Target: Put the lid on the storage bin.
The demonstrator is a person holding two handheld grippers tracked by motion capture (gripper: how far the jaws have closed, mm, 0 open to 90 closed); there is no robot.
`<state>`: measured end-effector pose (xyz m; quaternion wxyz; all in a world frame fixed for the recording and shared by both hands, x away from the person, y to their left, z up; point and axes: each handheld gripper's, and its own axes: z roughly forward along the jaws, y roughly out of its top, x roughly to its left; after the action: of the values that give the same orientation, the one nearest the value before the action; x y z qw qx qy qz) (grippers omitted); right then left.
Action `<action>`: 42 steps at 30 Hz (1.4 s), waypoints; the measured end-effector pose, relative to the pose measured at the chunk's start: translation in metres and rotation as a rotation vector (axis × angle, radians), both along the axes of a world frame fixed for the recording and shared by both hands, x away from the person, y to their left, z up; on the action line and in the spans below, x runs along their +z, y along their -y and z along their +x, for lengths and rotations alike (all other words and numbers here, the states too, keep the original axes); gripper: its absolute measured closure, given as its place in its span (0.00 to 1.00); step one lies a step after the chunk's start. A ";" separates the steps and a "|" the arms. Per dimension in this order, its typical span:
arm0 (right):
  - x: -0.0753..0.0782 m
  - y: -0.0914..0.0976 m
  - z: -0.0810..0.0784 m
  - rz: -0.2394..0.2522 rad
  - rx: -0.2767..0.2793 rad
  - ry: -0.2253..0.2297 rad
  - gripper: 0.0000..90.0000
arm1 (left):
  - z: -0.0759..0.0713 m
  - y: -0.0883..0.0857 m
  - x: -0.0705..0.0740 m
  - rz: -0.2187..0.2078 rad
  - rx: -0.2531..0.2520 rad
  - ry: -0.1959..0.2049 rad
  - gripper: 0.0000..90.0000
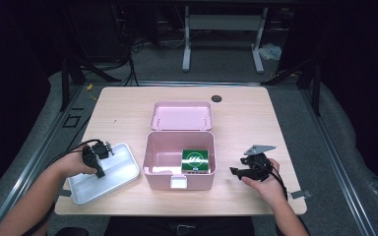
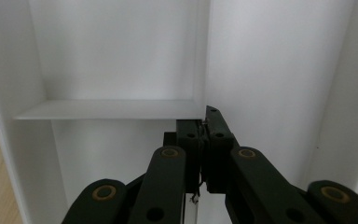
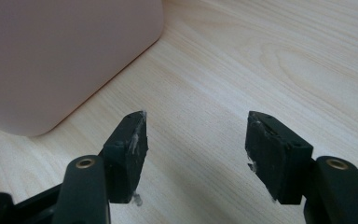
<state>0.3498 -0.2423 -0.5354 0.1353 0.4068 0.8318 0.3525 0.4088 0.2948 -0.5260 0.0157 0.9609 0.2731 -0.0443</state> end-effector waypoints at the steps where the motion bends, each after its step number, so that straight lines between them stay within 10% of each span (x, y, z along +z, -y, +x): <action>1: 0.000 0.000 0.000 -0.001 0.001 0.000 0.43 | 0.000 -0.001 0.000 -0.005 0.004 -0.005 0.97; 15: -0.002 0.002 0.001 0.011 0.003 -0.010 0.43 | 0.005 -0.003 0.014 0.010 -0.005 -0.014 0.99; 22: -0.002 0.002 0.001 0.010 0.004 -0.009 0.43 | 0.001 -0.008 0.047 0.036 0.022 0.077 0.99; 26: -0.001 0.001 0.001 -0.001 0.000 -0.008 0.43 | -0.005 -0.006 0.059 0.062 -0.050 0.127 0.99; 42: -0.003 0.001 0.001 -0.002 -0.001 -0.014 0.43 | -0.010 -0.007 0.092 0.054 -0.059 0.166 0.99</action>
<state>0.3504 -0.2429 -0.5380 0.1301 0.4096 0.8329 0.3487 0.3983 0.3023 -0.4341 0.0111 0.9690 0.2433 0.0426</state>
